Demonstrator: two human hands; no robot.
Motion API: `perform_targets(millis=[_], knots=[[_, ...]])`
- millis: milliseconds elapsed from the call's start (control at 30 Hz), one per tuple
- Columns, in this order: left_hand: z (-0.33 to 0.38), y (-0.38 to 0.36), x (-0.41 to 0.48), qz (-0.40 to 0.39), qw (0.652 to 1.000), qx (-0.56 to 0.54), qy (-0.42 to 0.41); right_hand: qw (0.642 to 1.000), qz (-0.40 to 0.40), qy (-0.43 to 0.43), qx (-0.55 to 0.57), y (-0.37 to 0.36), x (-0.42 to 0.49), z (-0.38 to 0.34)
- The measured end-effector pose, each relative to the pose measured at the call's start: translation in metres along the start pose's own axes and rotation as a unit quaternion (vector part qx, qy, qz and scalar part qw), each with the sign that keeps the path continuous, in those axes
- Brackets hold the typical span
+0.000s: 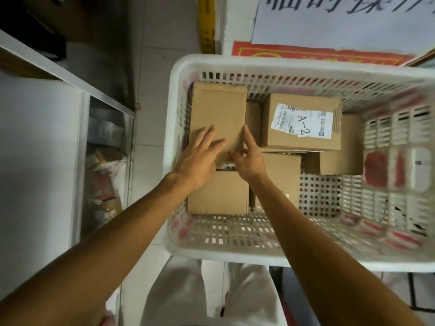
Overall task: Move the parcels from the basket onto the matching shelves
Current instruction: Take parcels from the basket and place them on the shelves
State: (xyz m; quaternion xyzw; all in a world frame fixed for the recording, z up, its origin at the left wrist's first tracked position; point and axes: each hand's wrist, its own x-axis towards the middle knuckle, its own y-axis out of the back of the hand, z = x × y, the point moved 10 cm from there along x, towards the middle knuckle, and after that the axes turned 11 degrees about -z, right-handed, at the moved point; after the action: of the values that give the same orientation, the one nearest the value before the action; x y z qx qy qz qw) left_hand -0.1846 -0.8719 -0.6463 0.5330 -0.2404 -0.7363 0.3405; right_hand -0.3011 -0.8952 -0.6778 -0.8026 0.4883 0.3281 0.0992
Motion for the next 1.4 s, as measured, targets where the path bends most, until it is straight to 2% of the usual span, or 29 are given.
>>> perform_targets(millis=[100,167,233,300,367,467,567,633,767,933,1067,1200,1400], knots=[[0.012,0.004,-0.012,-0.068,0.996,-0.060,-0.025,0.997,0.013,-0.047,-0.054,0.007,-0.015,-0.013],[0.025,0.014,-0.026,-0.110,0.988,-0.087,-0.059,0.996,0.002,-0.046,-0.083,0.007,-0.033,-0.030],[0.033,0.036,-0.043,-0.113,0.986,-0.086,-0.086,0.987,-0.022,-0.038,-0.152,0.007,-0.054,-0.048],[0.030,0.068,-0.059,-0.077,0.989,-0.085,-0.090,0.967,-0.041,-0.035,-0.249,0.012,-0.069,-0.070],[0.026,0.102,-0.080,-0.051,0.991,-0.093,-0.081,0.952,-0.061,-0.030,-0.299,0.017,-0.086,-0.095],[0.030,0.154,-0.120,-0.016,0.993,-0.086,-0.075,0.923,-0.076,0.029,-0.376,0.021,-0.107,-0.150],[0.022,0.220,-0.172,0.083,0.991,-0.088,-0.051,0.911,-0.056,0.131,-0.386,0.019,-0.124,-0.233],[0.009,0.250,-0.242,0.173,0.981,-0.091,0.017,0.877,-0.102,0.225,-0.412,-0.005,-0.162,-0.293],[-0.012,0.262,-0.303,0.197,0.970,-0.125,0.070,0.867,-0.125,0.307,-0.372,-0.028,-0.195,-0.344],[-0.042,0.251,-0.453,0.296,0.916,-0.203,0.180,0.811,-0.243,0.409,-0.340,-0.122,-0.272,-0.400],[-0.057,0.214,-0.578,0.375,0.857,-0.258,0.241,0.770,-0.359,0.424,-0.314,-0.223,-0.345,-0.406],[-0.055,0.170,-0.700,0.440,0.805,-0.248,0.312,0.703,-0.414,0.481,-0.320,-0.311,-0.439,-0.413],[-0.036,0.097,-0.865,0.473,0.740,-0.212,0.428,0.598,-0.485,0.540,-0.341,-0.421,-0.583,-0.401]])
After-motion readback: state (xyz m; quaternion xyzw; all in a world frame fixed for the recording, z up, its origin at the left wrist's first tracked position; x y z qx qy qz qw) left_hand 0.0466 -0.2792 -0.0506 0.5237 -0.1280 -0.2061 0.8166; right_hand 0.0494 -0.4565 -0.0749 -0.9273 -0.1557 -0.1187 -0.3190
